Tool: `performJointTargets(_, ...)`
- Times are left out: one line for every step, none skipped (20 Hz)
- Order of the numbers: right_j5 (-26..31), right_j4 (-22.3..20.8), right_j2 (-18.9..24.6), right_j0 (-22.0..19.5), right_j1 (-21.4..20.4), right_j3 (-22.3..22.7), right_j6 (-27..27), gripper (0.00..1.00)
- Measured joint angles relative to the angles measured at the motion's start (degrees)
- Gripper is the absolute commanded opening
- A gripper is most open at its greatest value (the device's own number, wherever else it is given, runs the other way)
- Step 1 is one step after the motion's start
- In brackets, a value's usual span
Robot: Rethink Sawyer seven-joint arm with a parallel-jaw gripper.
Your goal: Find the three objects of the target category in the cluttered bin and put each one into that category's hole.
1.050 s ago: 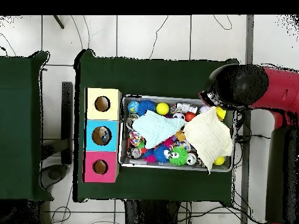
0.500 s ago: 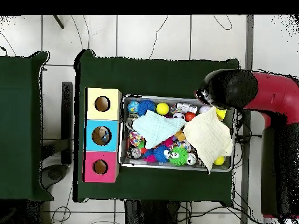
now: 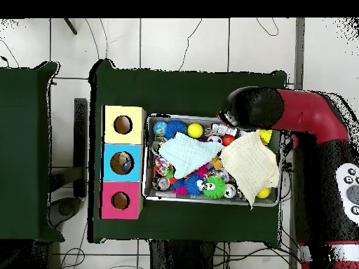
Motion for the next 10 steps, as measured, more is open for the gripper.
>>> performJointTargets(0.0,0.0,0.0,0.7,0.8,-0.2,0.0,1.0)
performJointTargets(0.0,0.0,0.0,1.0,1.0,-0.3,0.0,1.0)
performJointTargets(0.0,0.0,0.0,1.1,1.2,-0.3,0.0,1.0)
performJointTargets(0.0,0.0,0.0,1.4,1.4,-0.3,0.0,1.0)
performJointTargets(-0.3,0.0,0.0,2.0,2.2,-0.3,0.0,1.0)
performJointTargets(-0.4,0.0,0.0,2.2,2.4,-0.3,0.0,1.0)
performJointTargets(-0.5,0.0,0.0,2.3,2.7,-0.4,0.0,1.0)
performJointTargets(-0.6,0.0,0.0,2.4,2.9,-0.4,0.0,1.0)
performJointTargets(-0.7,0.0,0.0,2.6,3.2,-0.3,0.0,1.0)
performJointTargets(-0.9,0.0,0.0,3.0,3.8,-0.4,0.0,1.0)
